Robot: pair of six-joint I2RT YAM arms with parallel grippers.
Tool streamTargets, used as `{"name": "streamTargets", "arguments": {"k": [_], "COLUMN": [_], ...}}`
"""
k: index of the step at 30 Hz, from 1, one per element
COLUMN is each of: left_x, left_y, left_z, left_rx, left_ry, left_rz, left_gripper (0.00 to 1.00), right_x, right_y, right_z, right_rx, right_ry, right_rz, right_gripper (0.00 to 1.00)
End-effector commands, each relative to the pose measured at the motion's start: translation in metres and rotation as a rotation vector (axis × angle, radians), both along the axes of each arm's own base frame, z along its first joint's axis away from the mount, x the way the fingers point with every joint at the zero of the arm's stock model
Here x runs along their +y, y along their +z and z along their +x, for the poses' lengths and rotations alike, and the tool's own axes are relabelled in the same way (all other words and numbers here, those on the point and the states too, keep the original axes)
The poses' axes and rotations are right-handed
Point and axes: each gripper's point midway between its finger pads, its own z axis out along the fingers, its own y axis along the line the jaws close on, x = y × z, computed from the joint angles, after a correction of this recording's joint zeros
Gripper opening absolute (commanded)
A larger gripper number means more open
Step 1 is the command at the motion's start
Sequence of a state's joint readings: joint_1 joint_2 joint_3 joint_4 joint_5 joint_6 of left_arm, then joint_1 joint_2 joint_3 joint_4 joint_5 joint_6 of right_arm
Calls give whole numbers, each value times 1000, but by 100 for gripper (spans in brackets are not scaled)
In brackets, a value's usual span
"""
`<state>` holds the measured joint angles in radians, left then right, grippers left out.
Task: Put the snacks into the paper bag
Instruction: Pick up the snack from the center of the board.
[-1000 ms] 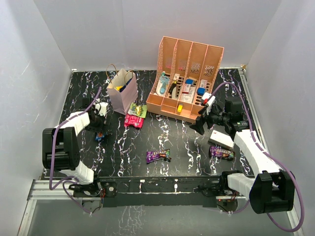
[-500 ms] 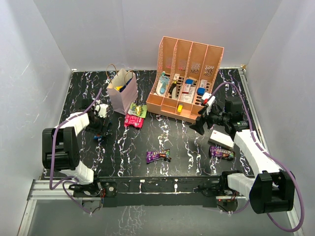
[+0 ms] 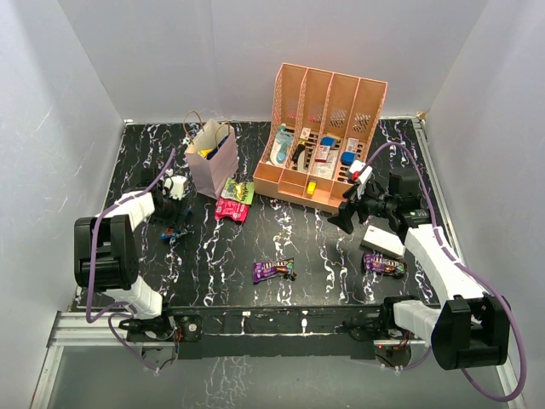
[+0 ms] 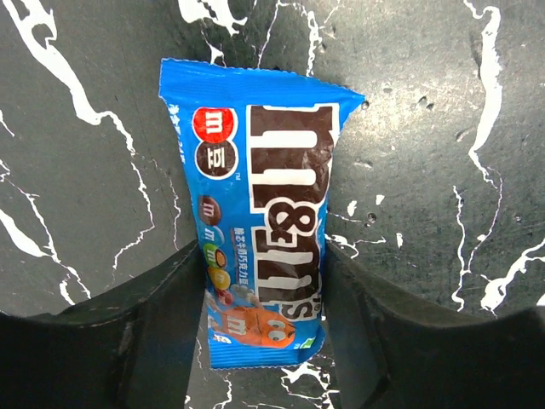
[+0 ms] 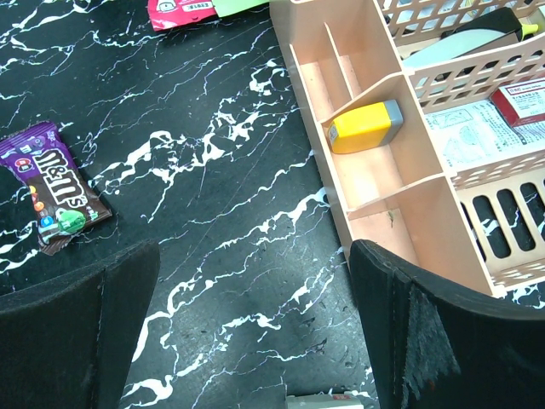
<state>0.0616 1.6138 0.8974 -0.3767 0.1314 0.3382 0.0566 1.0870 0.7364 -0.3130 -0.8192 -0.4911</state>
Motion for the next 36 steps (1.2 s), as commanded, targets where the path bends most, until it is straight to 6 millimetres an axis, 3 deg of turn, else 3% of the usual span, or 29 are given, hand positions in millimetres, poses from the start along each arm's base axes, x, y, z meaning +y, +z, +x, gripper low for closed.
{"name": "streamTargets", "arguments": {"k": [1,8,13,19,26,30,36], "left_x": [-5,2,1,-3,-23,-37,-53], "left_y": [-15,-5,16,48,109,163,225], "left_z": [-7,-20,-31,-37,-35,-21,5], "left_rx": [39,28,17,-33,-152,-280,-408], "left_ry": [-12,-35,-75,-107,-135,-149,-167], "left_rz": [-29,19,21,11,-81,-150,-212], "left_gripper": [49,42,35,34,34,34,33], "right_x": [2,3,3,3,4,4,4], "right_y": [15,14,15,16,16,16,16], "right_z": [6,6,6,6,6,5,5], "right_rx": [-50,-47,-47,-50,-49,-48,-49], "right_ry": [12,15,15,19,20,21,21], "right_rz": [13,14,15,16,17,17,17], "right_gripper": [98,98,98,99,98,98,98]}}
